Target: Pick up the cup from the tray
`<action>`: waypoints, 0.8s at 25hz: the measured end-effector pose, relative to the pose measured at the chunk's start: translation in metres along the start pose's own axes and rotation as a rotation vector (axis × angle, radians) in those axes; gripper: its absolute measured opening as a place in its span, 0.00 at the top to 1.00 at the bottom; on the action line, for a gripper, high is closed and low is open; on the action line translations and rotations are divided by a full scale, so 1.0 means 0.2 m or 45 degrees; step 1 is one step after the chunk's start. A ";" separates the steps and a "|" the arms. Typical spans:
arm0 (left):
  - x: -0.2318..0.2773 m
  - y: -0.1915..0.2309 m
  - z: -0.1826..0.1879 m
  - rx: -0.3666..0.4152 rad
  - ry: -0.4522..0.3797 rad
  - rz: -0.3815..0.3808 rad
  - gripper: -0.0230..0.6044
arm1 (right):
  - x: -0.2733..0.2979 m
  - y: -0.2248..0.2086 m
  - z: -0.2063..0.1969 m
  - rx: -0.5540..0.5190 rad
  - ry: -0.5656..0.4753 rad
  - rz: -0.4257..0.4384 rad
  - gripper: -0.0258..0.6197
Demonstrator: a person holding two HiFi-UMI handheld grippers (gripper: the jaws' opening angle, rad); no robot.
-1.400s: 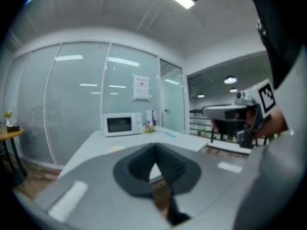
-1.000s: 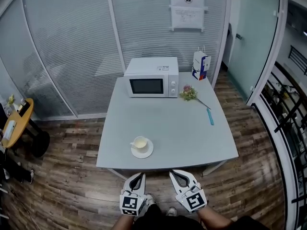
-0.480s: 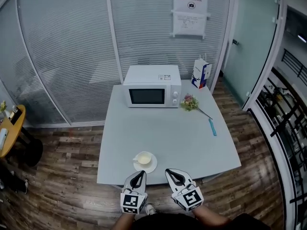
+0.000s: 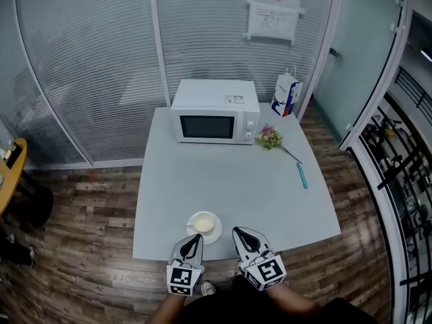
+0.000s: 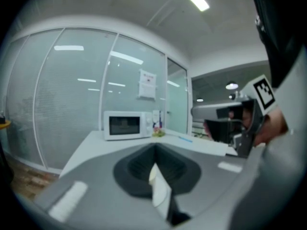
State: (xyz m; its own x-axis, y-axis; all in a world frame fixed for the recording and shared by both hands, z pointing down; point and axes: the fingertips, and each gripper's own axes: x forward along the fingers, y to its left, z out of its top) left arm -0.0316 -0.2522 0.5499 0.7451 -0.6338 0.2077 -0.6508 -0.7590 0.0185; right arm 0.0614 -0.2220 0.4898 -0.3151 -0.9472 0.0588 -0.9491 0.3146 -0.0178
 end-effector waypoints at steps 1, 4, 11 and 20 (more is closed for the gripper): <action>0.01 0.01 -0.02 -0.002 0.012 0.011 0.96 | 0.02 -0.02 -0.01 0.012 0.005 0.001 0.98; 0.05 0.03 -0.08 -0.024 0.045 0.042 0.96 | 0.07 -0.06 -0.04 0.027 0.040 0.016 0.98; 0.14 0.04 -0.30 -0.086 0.158 0.131 0.75 | 0.17 -0.12 -0.19 0.062 0.116 0.060 0.98; 0.31 0.05 -0.59 -0.154 0.315 0.187 0.33 | 0.18 -0.17 -0.41 0.098 0.232 0.116 0.98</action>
State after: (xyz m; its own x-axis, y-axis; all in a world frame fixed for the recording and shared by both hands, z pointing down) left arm -0.0099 -0.2814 0.6782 0.5933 -0.6688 0.4481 -0.7727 -0.6292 0.0840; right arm 0.0818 -0.2619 0.5750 -0.4009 -0.8861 0.2325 -0.9161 0.3863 -0.1072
